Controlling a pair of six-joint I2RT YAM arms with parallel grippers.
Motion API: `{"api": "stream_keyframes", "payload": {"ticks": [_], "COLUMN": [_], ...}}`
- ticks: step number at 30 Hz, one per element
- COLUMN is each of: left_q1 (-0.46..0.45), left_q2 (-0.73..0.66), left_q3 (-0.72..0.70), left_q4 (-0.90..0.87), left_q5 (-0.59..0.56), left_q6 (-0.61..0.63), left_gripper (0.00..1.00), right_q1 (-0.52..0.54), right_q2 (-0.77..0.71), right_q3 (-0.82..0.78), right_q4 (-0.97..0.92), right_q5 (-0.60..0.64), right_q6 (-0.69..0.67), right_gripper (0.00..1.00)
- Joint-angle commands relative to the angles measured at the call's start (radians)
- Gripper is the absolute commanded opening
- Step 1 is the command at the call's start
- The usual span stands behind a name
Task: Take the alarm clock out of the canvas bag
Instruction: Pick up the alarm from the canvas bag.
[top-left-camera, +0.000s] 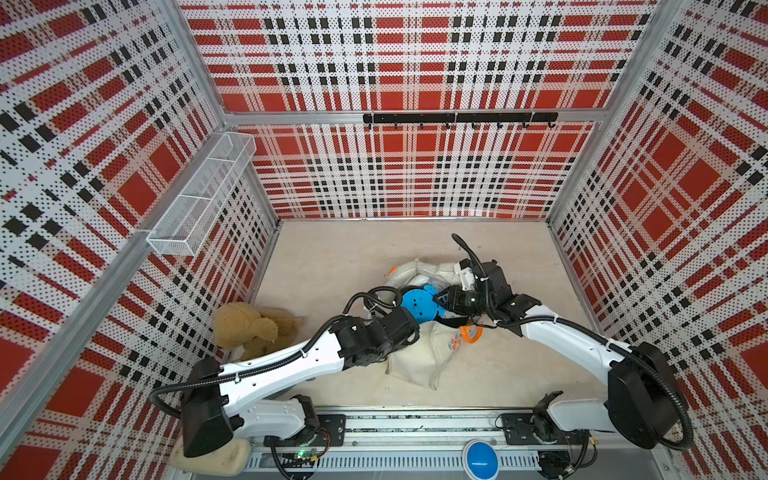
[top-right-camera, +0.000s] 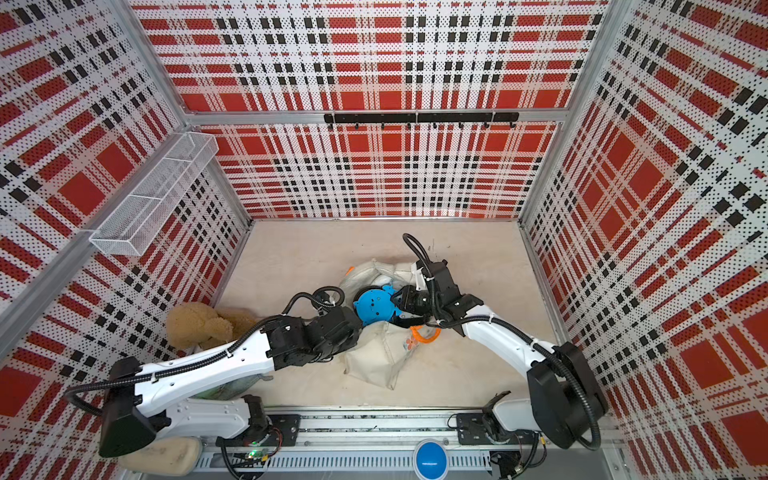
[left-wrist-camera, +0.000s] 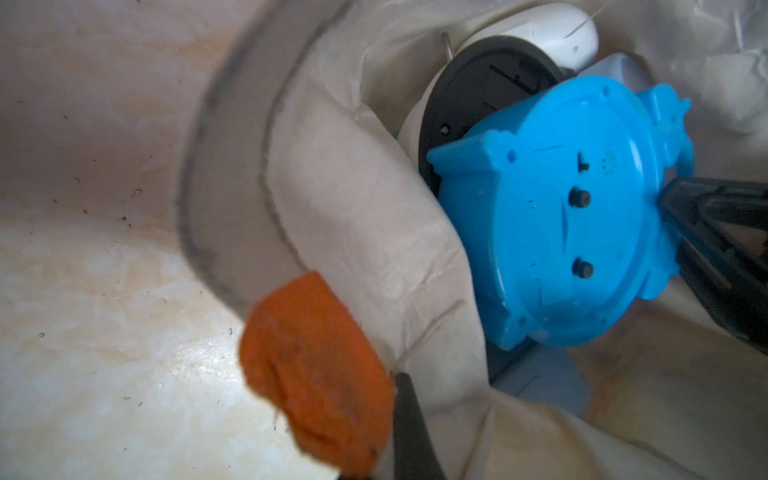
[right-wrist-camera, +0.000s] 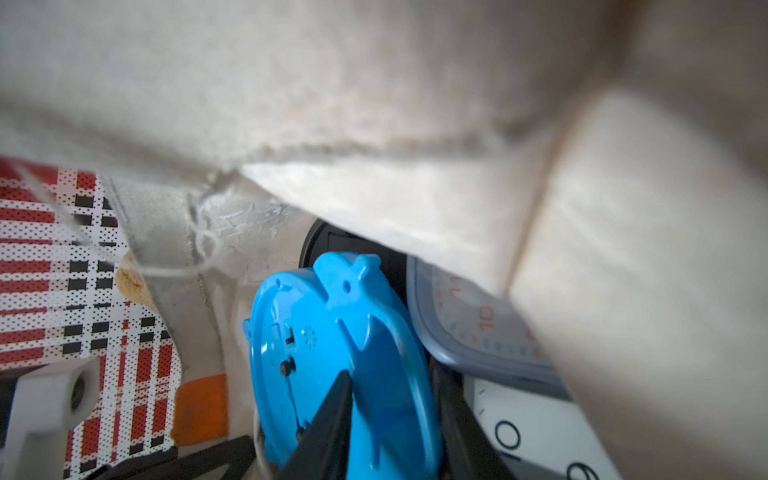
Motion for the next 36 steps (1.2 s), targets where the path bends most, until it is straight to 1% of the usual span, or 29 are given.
{"api": "stream_keyframes", "payload": {"ticks": [1, 7, 13, 17, 23, 28, 32, 36], "left_q1": [0.004, 0.006, 0.005, 0.005, 0.007, 0.011, 0.02, 0.031], "left_q2": [0.02, 0.034, 0.052, 0.047, 0.018, -0.01, -0.035, -0.046], "left_q3": [0.014, 0.035, 0.053, 0.064, 0.071, 0.087, 0.117, 0.154], "left_q4": [-0.051, -0.052, -0.052, -0.058, -0.076, -0.096, -0.109, -0.144], "left_q5": [0.032, 0.036, 0.042, 0.034, 0.007, -0.025, -0.065, -0.102], "left_q6": [0.014, 0.023, 0.033, 0.034, 0.038, 0.067, 0.139, 0.22], "left_gripper": [0.0, 0.0, 0.0, 0.0, 0.0, 0.0, 0.0, 0.0], "right_q1": [-0.004, -0.004, -0.005, -0.005, -0.005, -0.005, -0.004, -0.005], "right_q2": [-0.019, -0.068, -0.068, -0.089, -0.121, -0.152, -0.163, -0.147], "right_q3": [-0.004, 0.011, 0.035, 0.045, 0.097, 0.179, 0.263, 0.386], "right_q4": [0.097, 0.075, 0.059, 0.044, -0.021, -0.096, -0.152, -0.21], "right_q5": [-0.04, -0.043, -0.075, -0.06, -0.037, -0.01, 0.008, -0.006], "right_q6": [-0.033, -0.049, -0.059, -0.06, -0.079, -0.108, -0.119, -0.121], "right_gripper": [0.28, 0.19, 0.1, 0.07, 0.05, 0.05, 0.05, 0.05]}}
